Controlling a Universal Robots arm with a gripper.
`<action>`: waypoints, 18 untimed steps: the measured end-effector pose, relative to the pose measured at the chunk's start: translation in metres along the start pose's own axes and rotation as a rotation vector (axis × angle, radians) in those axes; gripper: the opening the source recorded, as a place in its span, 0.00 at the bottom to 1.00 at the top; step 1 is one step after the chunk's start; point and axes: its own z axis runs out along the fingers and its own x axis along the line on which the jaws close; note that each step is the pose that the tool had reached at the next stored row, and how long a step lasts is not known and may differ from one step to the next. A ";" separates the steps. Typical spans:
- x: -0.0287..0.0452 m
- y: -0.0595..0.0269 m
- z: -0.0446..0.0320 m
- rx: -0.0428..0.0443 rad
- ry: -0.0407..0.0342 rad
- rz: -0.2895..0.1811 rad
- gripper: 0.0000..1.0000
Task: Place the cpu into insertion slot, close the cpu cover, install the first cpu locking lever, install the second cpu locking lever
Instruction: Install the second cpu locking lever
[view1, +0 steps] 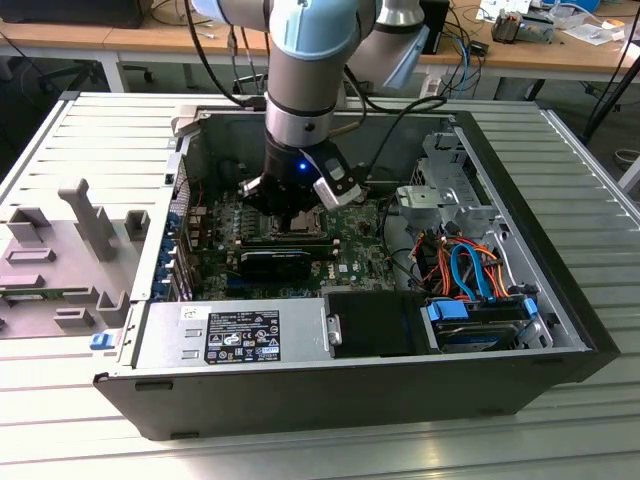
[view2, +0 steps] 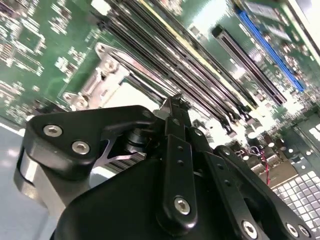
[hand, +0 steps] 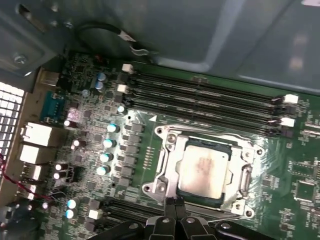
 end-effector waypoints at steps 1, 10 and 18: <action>-0.0051 -0.0011 -0.0005 -0.0020 0.0090 0.000 0.11; -0.0519 -0.0111 -0.0049 -0.0191 0.0893 0.000 0.11; -0.0713 -0.0153 -0.0063 0.0001 0.1314 0.007 0.11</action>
